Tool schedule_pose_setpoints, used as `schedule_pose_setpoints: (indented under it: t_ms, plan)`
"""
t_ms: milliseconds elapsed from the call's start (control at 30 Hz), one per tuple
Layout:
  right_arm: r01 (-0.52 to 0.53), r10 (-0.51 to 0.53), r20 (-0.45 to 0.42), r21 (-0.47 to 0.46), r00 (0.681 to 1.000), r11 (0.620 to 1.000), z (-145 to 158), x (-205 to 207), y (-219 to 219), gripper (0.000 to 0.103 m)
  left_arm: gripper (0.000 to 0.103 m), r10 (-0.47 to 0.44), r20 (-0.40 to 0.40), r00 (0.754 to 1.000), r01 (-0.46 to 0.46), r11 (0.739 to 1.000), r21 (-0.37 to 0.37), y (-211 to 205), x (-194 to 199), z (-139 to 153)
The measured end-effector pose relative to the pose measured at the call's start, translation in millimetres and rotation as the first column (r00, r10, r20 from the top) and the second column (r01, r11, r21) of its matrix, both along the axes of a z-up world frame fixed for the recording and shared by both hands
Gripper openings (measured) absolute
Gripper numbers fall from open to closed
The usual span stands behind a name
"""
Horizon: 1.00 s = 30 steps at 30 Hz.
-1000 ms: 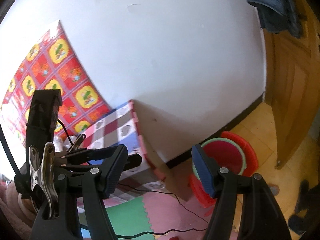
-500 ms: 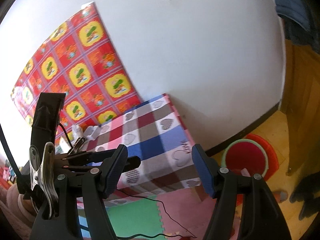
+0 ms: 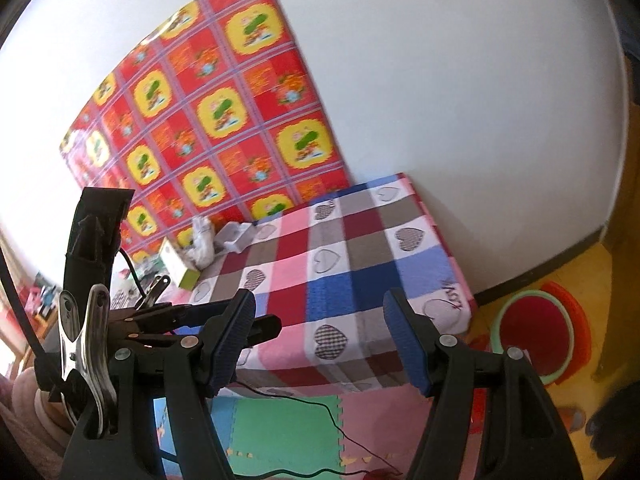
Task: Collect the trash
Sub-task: 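Move both empty tools back toward the bed, then bring both tools down to the remaining trash on the bed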
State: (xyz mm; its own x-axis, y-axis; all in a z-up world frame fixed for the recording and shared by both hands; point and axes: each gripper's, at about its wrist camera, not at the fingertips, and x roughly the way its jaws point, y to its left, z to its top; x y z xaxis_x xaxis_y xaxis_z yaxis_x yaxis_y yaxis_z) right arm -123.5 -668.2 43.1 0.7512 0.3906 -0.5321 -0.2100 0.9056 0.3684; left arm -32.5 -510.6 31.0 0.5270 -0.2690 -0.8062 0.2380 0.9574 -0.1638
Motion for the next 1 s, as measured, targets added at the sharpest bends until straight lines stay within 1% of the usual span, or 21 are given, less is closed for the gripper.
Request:
schedule_pose_setpoints:
  t_ms: [200,467,667,767,867,900,1000]
  plan:
    - [-0.083,0.084,0.003,-0.025,0.996,0.996,7.4,7.4,16.6,0.068,0.062,0.100,0.000,0.995,-0.100,0.995,-0.005,20.5,-9.3,3.6]
    - [-0.174,0.174,-0.002,-0.033,0.985,0.984,5.3,18.3,37.4,0.068,0.062,0.222,0.016,0.975,-0.222,0.975,0.005,50.5,-19.8,5.4]
    - [-0.239,0.238,-0.025,-0.027,0.971,0.971,-2.4,31.9,53.5,0.068,0.062,0.329,-0.002,0.944,-0.329,0.944,0.005,82.2,-23.6,-3.1]
    - [-0.275,0.274,-0.028,-0.024,0.961,0.961,-5.3,39.0,64.2,0.068,0.062,0.380,0.000,0.925,-0.380,0.925,0.016,99.6,-26.6,-7.0]
    - [-0.310,0.309,-0.030,-0.022,0.951,0.951,-7.3,46.3,78.0,0.068,0.062,0.429,-0.001,0.903,-0.429,0.903,0.021,121.3,-28.7,-8.6]
    - [-0.324,0.323,-0.033,-0.020,0.946,0.946,-7.6,49.5,84.4,0.068,0.062,0.454,-0.002,0.891,-0.454,0.891,0.020,131.9,-29.0,-8.3]
    - [-0.361,0.360,-0.033,-0.024,0.932,0.932,-6.1,55.7,100.9,0.068,0.062,0.499,0.009,0.867,-0.499,0.866,0.021,157.2,-29.8,-6.6]
